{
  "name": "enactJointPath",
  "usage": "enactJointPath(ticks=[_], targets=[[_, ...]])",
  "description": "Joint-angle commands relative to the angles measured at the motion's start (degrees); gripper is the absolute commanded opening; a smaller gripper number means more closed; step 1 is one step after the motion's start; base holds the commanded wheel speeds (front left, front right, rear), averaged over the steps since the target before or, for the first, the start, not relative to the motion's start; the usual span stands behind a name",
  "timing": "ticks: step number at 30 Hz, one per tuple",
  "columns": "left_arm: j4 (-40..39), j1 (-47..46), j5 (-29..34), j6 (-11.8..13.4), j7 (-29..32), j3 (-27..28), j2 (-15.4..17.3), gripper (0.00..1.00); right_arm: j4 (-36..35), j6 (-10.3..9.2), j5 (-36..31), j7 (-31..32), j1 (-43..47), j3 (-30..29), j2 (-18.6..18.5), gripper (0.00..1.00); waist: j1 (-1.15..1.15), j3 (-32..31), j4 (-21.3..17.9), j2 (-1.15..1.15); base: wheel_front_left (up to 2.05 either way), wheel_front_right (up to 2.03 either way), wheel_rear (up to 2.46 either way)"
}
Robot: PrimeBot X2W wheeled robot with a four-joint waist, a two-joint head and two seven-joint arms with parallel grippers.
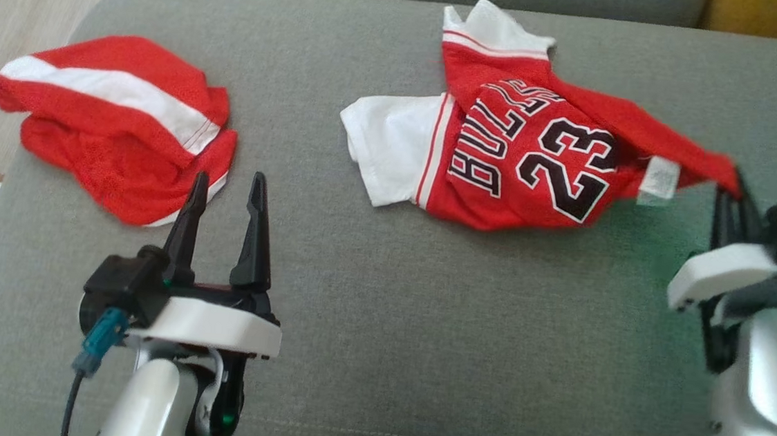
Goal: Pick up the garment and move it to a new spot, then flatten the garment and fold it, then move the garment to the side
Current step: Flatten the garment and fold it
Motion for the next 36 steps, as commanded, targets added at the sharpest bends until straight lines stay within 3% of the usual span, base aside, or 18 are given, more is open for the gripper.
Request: enactJointPath(ticks=[1,9,14,23,31,32,33,36], targets=[[-2.0,-1.4,-0.5,0.2,-0.3,2.0,0.4,1.00,-3.2,0.37,0.7,0.3,-1.6,1.0,0.0,0.00,0.00,-0.5,-0.5,0.00,0.00,0.00,0.00],[-2.6,-1.3,-0.9,0.5,-0.3,1.4,0.4,1.00,-20.5,0.37,8.3,11.7,-4.0,1.6,-3.6,0.00,0.00,-0.2,-0.7,0.00,0.00,0.00,0.00],[-3.0,-2.6,-1.4,0.4,-0.3,0.4,0.4,1.00,-23.8,0.37,8.7,17.1,-9.3,1.7,-9.1,0.00,0.00,2.0,0.8,0.00,0.00,0.00,0.00],[-3.0,-5.0,-2.0,0.2,-0.3,-1.1,0.4,1.00,-11.5,0.37,3.7,20.6,-23.5,0.2,-17.9,0.00,0.00,6.8,5.0,0.00,0.00,0.00,0.00],[-3.1,-6.8,-2.0,-0.1,-0.3,-2.0,0.4,1.00,4.6,0.37,-3.8,19.3,-31.5,-1.0,-20.0,0.00,0.00,10.2,8.5,0.00,0.00,0.00,0.00],[-3.1,-7.0,-2.0,-0.1,-0.3,-2.1,0.4,1.00,6.4,0.37,-4.4,18.7,-32.3,-1.4,-20.0,0.04,0.00,10.5,8.8,0.00,0.00,0.00,0.00],[-3.1,-7.1,-2.0,-0.1,-0.3,-2.1,0.4,1.00,8.2,0.37,-5.0,18.0,-32.9,-1.6,-20.0,1.00,0.00,10.7,9.1,0.00,0.00,0.00,0.00],[-3.0,-7.4,-2.1,-0.1,-0.3,-2.4,0.4,1.00,12.9,0.37,-7.4,16.5,-33.8,-2.4,-19.8,1.00,0.00,10.8,9.5,0.00,0.00,0.00,0.00]])
